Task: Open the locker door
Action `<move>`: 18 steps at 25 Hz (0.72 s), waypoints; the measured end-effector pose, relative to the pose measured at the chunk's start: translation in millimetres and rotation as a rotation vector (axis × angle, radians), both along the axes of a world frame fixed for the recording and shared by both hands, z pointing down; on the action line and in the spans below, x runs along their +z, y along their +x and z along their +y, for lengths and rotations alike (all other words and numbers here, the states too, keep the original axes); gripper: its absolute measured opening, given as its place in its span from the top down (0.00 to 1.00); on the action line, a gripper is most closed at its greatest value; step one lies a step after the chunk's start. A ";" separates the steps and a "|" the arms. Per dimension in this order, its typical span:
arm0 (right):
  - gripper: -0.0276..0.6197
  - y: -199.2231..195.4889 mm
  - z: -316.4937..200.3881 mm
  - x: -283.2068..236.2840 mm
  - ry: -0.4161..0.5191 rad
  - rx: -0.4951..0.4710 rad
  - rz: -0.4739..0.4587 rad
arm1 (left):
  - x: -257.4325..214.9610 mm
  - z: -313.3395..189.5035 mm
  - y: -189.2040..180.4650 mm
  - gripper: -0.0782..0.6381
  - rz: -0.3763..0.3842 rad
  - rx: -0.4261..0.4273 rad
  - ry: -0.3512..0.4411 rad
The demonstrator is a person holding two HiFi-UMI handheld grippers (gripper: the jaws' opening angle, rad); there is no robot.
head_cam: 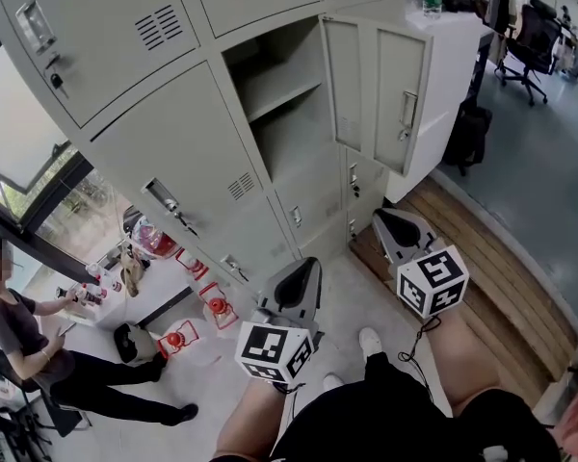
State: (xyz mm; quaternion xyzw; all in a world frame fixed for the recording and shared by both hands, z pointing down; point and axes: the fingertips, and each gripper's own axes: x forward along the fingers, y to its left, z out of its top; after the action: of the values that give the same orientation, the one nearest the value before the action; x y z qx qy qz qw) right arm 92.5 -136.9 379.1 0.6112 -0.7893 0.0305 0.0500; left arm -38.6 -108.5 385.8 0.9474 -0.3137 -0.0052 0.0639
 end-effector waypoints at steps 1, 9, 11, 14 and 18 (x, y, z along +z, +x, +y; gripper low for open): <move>0.87 -7.8 3.6 1.6 -0.003 -0.008 -0.003 | 1.2 2.3 -3.8 0.87 0.000 0.000 -0.002; 0.87 -50.5 35.1 14.4 -0.023 -0.042 -0.017 | 9.8 22.1 -17.7 0.87 0.001 0.030 -0.010; 0.87 -54.9 43.0 17.4 -0.028 -0.040 -0.020 | 12.0 27.0 -19.0 0.87 -0.002 0.041 -0.012; 0.87 -60.7 54.2 21.3 -0.038 -0.040 -0.017 | 13.0 33.4 -20.0 0.87 -0.002 0.056 -0.013; 0.87 -66.2 66.1 25.1 -0.046 -0.044 -0.011 | 14.3 40.0 -19.6 0.87 0.001 0.070 -0.013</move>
State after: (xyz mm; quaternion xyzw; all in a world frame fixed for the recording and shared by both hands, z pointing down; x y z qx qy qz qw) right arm 26.2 -70.8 404.2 0.5921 -0.8020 0.0507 0.0604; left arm -58.1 -68.5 400.1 0.9573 -0.2804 -0.0013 0.0701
